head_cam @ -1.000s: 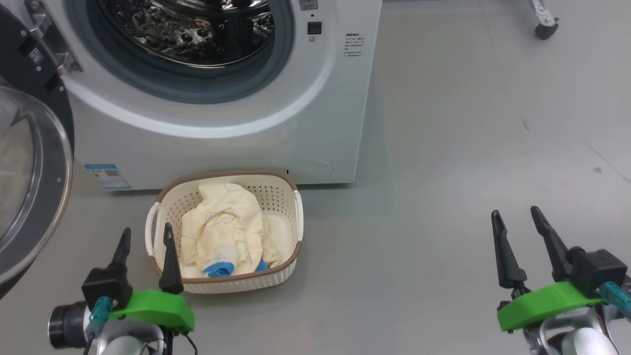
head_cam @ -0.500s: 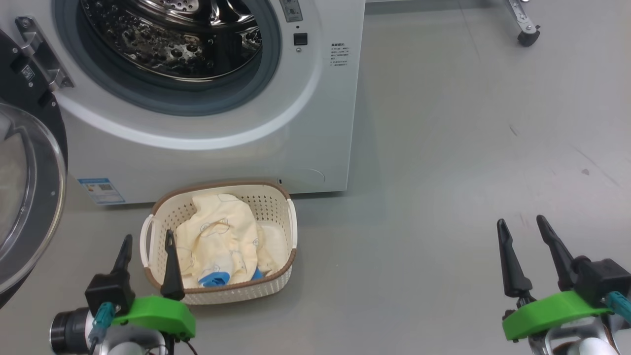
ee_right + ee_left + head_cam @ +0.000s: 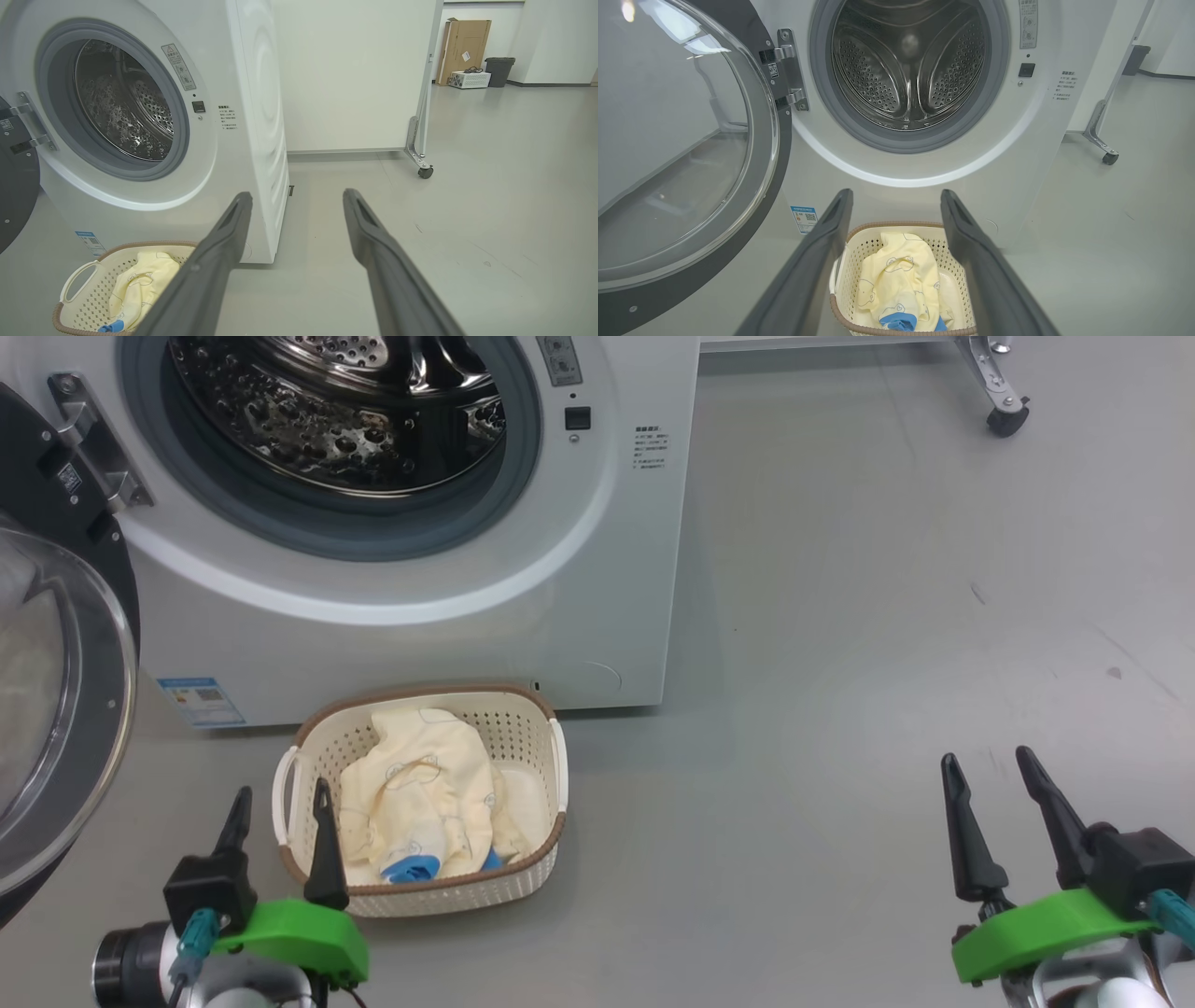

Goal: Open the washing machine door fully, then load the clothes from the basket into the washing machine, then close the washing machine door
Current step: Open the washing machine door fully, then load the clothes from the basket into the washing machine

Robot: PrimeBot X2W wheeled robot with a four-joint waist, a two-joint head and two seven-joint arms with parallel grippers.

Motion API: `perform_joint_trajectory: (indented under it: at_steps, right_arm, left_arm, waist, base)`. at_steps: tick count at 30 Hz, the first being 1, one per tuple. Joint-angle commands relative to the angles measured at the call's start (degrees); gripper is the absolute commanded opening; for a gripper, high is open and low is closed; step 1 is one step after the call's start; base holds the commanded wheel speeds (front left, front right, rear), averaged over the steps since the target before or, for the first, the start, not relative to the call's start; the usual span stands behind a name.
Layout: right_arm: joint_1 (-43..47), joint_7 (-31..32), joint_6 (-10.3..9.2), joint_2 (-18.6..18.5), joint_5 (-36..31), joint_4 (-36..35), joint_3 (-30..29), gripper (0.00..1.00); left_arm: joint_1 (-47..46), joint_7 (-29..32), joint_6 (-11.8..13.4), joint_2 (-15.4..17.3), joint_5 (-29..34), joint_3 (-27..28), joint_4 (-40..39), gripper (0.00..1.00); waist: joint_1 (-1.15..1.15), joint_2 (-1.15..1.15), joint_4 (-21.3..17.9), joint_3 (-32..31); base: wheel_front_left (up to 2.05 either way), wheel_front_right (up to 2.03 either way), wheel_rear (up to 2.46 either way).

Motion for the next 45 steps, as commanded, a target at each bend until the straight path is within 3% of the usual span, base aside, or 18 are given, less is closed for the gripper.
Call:
perform_joint_trajectory:
  at_steps: [1, 19, 45]
  right_arm:
    - [-0.85, -0.20, 0.25, -0.63, -0.27, -2.27, 1.16, 1.00]
    - [-1.43, -0.64, 0.25, -0.63, 0.16, -1.57, 0.85, 1.00]
    - [-2.37, -0.91, 0.25, -0.63, -0.17, -1.22, 0.96, 1.00]
  left_arm:
    - [-1.41, -0.28, 0.00, 1.77, 0.36, 2.19, -1.99, 1.00]
    - [-2.18, -0.04, 1.38, 2.01, 0.25, 2.08, -3.00, 1.00]
    - [-2.49, -0.32, 1.81, 1.99, -0.19, 0.77, -2.27, 1.00]
  waist:
    - [0.00, 0.00, -0.05, -0.01]
    - [0.00, 0.00, -0.05, 1.03]
    - [0.00, 0.00, 0.71, 1.75]
  base:
    - [0.98, -0.98, 0.00]
    - [1.51, -1.51, 0.00]
    - [0.08, -0.08, 0.00]
